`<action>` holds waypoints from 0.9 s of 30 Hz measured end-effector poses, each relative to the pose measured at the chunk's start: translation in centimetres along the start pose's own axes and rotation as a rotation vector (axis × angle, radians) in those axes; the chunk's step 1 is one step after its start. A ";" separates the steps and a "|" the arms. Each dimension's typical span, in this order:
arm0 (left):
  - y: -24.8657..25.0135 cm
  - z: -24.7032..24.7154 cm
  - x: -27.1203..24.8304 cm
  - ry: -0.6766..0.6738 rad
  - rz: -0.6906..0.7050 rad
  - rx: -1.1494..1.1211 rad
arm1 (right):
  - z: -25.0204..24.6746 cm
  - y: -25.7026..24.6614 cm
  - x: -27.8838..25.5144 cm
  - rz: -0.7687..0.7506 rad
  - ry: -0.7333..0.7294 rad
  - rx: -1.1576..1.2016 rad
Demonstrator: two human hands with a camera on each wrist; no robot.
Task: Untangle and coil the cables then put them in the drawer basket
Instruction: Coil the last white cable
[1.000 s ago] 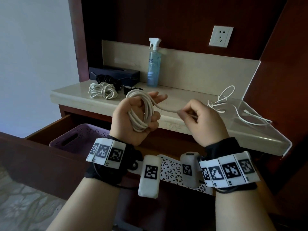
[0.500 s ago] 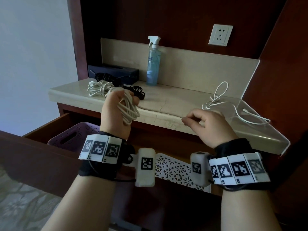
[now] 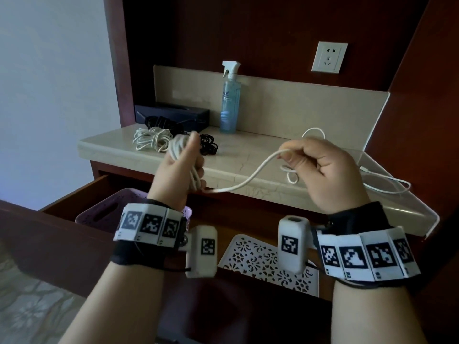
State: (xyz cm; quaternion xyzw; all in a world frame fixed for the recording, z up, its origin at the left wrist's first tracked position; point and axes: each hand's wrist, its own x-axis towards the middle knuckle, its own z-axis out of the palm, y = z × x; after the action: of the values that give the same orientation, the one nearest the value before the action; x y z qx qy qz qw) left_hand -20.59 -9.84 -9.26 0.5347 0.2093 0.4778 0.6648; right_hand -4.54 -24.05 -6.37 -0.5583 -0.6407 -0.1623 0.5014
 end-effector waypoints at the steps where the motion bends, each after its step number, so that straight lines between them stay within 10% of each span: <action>1: -0.3 0.1 -0.2 -0.062 -0.024 0.049 | -0.2 -0.2 0.4 -0.026 0.027 -0.015; 8: -1.4 1.0 -0.8 -0.519 -0.131 0.219 | 0.1 -0.7 3.5 -0.024 0.163 -0.084; 14: 0.0 1.8 -1.8 -0.618 -0.060 0.507 | 0.8 -0.4 4.6 0.116 0.076 -0.050; 21: 1.0 0.2 -0.6 -0.743 -0.120 -0.475 | 1.1 1.3 3.1 0.326 -0.069 -0.042; 27: 0.7 -0.5 0.0 -0.633 -0.110 -0.493 | 2.8 0.6 1.4 0.220 0.144 0.050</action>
State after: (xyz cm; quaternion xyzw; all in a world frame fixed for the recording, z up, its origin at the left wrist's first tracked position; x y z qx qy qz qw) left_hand -21.30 -9.65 -8.78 0.4680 -0.0986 0.2892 0.8292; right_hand -5.11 -20.94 -6.62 -0.5995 -0.5415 -0.1300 0.5748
